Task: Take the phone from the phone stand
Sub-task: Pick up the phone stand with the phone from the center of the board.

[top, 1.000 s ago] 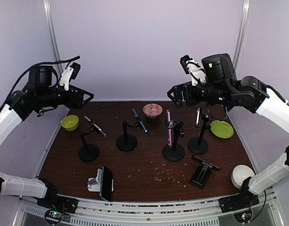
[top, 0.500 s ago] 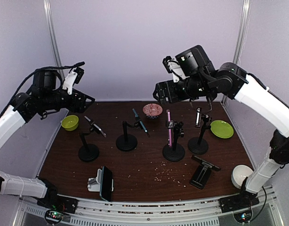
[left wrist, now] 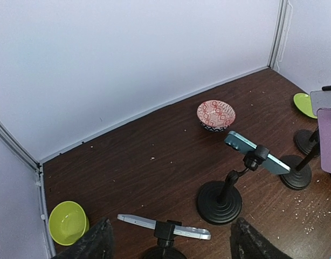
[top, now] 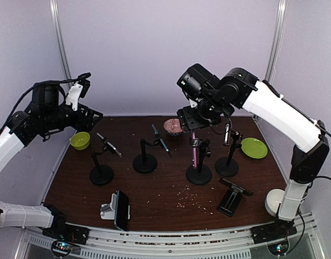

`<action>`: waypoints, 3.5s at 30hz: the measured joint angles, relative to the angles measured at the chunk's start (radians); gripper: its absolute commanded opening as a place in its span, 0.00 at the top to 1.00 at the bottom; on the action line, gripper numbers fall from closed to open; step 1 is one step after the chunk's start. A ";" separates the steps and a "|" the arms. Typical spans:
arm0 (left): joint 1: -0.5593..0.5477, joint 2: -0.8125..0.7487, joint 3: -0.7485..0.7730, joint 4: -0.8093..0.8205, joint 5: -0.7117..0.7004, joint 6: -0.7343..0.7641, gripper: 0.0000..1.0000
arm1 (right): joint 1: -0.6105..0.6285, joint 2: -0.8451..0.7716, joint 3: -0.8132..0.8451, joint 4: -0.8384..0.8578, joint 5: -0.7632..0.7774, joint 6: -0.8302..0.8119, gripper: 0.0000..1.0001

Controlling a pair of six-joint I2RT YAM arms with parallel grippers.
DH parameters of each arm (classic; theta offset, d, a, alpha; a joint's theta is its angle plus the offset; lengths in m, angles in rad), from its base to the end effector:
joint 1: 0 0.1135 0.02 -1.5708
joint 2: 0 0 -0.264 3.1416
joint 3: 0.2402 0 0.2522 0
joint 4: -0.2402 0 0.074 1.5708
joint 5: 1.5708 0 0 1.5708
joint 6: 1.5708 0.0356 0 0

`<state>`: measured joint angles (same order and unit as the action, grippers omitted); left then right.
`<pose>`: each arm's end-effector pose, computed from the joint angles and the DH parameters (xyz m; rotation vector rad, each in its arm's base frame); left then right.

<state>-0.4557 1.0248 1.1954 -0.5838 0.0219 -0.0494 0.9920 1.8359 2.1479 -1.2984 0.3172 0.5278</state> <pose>0.1923 -0.0951 0.3958 0.4177 1.9565 -0.3479 0.2081 0.2981 0.4106 -0.4575 2.4578 0.2279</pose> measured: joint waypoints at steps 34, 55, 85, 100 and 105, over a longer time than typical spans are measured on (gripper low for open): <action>-0.545 0.287 -0.108 0.309 -0.198 -0.016 0.21 | -0.001 -0.984 -1.230 0.856 -0.034 -0.929 0.09; -0.545 0.228 -0.016 0.080 -0.175 0.087 0.21 | 0.000 -0.731 -1.161 0.869 -0.190 -1.461 0.19; -0.545 0.101 -0.079 0.044 -0.302 0.146 0.23 | -0.109 -0.549 -1.007 0.796 -0.412 -1.551 0.44; -0.545 0.104 -0.088 0.058 -0.294 0.145 0.24 | -0.121 -0.506 -1.002 0.835 -0.411 -1.556 0.46; -0.545 0.104 -0.089 0.060 -0.295 0.145 0.24 | -0.124 -0.484 -1.002 0.856 -0.402 -1.569 0.50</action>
<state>-1.0008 1.1286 1.1065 -0.5240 -0.2729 0.0959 0.8677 1.3518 1.1461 -0.4423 -0.0849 -1.0412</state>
